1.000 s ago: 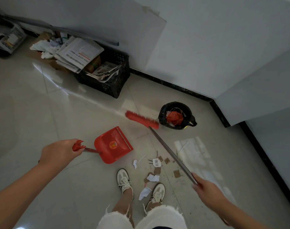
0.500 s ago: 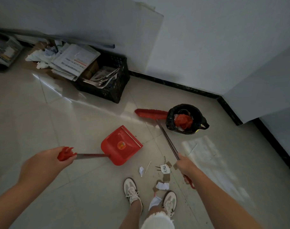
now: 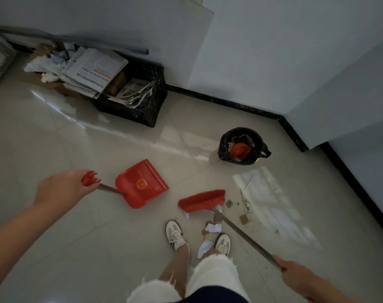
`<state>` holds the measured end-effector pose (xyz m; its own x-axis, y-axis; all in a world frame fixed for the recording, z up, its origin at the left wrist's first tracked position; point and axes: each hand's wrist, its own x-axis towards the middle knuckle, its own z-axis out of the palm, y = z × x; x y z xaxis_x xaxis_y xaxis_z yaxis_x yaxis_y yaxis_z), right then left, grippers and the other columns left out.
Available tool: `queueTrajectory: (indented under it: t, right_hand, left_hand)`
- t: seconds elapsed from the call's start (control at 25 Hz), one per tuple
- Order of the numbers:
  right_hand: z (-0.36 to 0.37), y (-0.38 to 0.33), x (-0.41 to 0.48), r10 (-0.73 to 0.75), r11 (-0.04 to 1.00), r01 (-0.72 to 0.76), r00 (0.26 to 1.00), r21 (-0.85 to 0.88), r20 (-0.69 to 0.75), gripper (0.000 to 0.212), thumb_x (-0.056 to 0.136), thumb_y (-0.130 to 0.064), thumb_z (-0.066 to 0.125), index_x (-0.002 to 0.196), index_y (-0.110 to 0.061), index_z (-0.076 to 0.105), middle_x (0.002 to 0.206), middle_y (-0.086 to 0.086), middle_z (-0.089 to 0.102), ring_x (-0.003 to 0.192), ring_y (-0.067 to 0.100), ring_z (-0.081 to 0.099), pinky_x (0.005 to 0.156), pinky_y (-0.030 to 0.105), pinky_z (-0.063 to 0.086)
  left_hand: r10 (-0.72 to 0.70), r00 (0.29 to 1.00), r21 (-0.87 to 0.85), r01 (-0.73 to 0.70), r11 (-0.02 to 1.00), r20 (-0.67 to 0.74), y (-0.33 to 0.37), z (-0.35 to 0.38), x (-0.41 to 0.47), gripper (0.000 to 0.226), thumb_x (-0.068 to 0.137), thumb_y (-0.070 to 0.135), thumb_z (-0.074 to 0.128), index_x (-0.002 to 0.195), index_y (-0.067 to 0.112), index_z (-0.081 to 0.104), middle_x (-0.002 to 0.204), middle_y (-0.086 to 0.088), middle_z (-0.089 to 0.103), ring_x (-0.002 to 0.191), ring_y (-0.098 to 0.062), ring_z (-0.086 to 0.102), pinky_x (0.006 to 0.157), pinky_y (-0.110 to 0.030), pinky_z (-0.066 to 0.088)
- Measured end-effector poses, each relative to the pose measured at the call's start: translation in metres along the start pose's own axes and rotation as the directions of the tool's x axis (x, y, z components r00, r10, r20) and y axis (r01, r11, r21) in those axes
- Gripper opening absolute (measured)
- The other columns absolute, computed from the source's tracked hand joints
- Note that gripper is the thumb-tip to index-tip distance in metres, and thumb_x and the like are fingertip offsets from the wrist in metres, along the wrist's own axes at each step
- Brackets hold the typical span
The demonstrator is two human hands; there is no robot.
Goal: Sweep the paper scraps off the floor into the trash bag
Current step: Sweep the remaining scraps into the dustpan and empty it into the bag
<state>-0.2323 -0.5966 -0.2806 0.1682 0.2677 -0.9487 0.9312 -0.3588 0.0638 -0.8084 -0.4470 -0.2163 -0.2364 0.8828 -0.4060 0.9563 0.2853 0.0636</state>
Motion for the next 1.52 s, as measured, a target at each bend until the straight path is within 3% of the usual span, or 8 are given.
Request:
queueTrajectory:
  t: [0.08, 0.16, 0.36, 0.56, 0.8, 1.0, 1.36, 1.52]
  right_hand:
    - [0.001, 0.01, -0.02, 0.027, 0.999, -0.028, 0.999, 0.047, 0.03, 0.06, 0.088, -0.018, 0.036, 0.144, -0.041, 0.037, 0.14, 0.004, 0.054, 0.113, 0.016, 0.059, 0.091, 0.022, 0.044]
    - [0.005, 0.018, -0.045, 0.043, 0.977, -0.04, 0.999, 0.21, -0.011, 0.05, 0.087, -0.013, 0.043, 0.124, -0.045, 0.053, 0.091, 0.0, 0.073, 0.065, 0.011, 0.061, 0.057, 0.016, 0.043]
    - [0.023, 0.035, -0.096, 0.147, 0.792, -0.092, 0.988, 0.604, -0.042, 0.027, 0.095, -0.009, 0.05, 0.1, -0.028, 0.069, 0.044, 0.001, 0.049, 0.034, 0.013, 0.036, 0.038, 0.015, 0.024]
    - [0.01, 0.073, -0.078, 0.303, 0.628, -0.124, 0.948, 0.768, -0.094, 0.044, 0.097, -0.012, 0.038, 0.133, -0.035, 0.049, 0.056, 0.009, 0.044, 0.038, 0.015, 0.038, 0.036, 0.017, 0.032]
    - [-0.041, 0.135, 0.006, 0.322, 0.56, -0.112, 0.942, 0.821, -0.091, 0.025, 0.096, -0.007, 0.033, 0.116, -0.004, 0.048, 0.053, 0.007, 0.04, 0.035, 0.014, 0.034, 0.037, 0.019, 0.032]
    - [-0.042, 0.16, 0.073, 0.201, 0.545, -0.096, 0.979, 0.833, -0.018, 0.042, 0.098, -0.009, 0.042, 0.139, -0.019, 0.038, 0.064, 0.01, 0.047, 0.045, 0.018, 0.044, 0.042, 0.025, 0.042]
    - [0.087, 0.141, -0.018, 0.091, 0.836, -0.091, 0.995, 0.541, 0.028, 0.057, 0.09, -0.006, 0.026, 0.144, -0.022, 0.029, 0.064, 0.013, 0.055, 0.032, 0.019, 0.048, 0.041, 0.03, 0.049]
    - [0.121, 0.147, -0.07, 0.02, 0.796, -0.045, 0.999, 0.604, 0.047, 0.058, 0.091, -0.01, 0.025, 0.147, -0.026, 0.031, 0.065, 0.009, 0.052, 0.037, 0.016, 0.044, 0.038, 0.025, 0.042]
  left_hand:
    - [-0.006, 1.0, 0.013, 0.006, 1.0, -0.006, 0.016, -0.002, -0.005, 0.026, 0.083, 0.051, 0.065, 0.089, 0.026, 0.072, 0.086, -0.008, 0.071, 0.078, -0.032, 0.064, 0.067, -0.035, 0.049]
    - [-0.001, 1.0, 0.008, 0.001, 1.0, -0.002, 0.025, 0.003, -0.006, 0.028, 0.084, 0.047, 0.065, 0.093, 0.021, 0.073, 0.092, -0.013, 0.072, 0.086, -0.035, 0.066, 0.069, -0.035, 0.048]
    - [0.122, 0.99, 0.12, -0.129, 0.984, 0.065, 0.031, 0.01, -0.002, 0.028, 0.085, 0.052, 0.061, 0.093, 0.028, 0.071, 0.091, -0.003, 0.071, 0.087, -0.028, 0.066, 0.067, -0.032, 0.046]
    - [0.202, 0.977, 0.089, -0.208, 0.974, 0.073, 0.065, 0.005, -0.016, 0.027, 0.083, 0.054, 0.063, 0.095, 0.031, 0.071, 0.084, -0.001, 0.069, 0.081, -0.025, 0.064, 0.066, -0.032, 0.048]
    - [0.285, 0.958, 0.111, -0.287, 0.952, 0.029, 0.108, 0.021, -0.053, 0.023, 0.077, 0.058, 0.068, 0.087, 0.037, 0.069, 0.07, 0.006, 0.063, 0.068, -0.022, 0.061, 0.06, -0.033, 0.049]
    - [0.292, 0.956, 0.089, -0.291, 0.952, 0.002, 0.082, 0.074, -0.043, 0.049, 0.061, 0.09, 0.044, 0.091, 0.054, 0.056, 0.07, 0.019, 0.066, 0.065, -0.01, 0.065, 0.06, -0.035, 0.055]
    - [0.407, 0.914, 0.181, -0.4, 0.898, 0.002, 0.161, 0.049, -0.088, 0.025, 0.071, 0.048, 0.078, 0.089, 0.035, 0.067, 0.07, 0.006, 0.067, 0.063, -0.021, 0.064, 0.057, -0.036, 0.053]
    - [0.467, 0.884, 0.218, -0.456, 0.863, 0.0, 0.188, 0.04, -0.102, 0.022, 0.074, 0.047, 0.076, 0.09, 0.033, 0.07, 0.065, 0.006, 0.063, 0.058, -0.018, 0.06, 0.054, -0.033, 0.051]
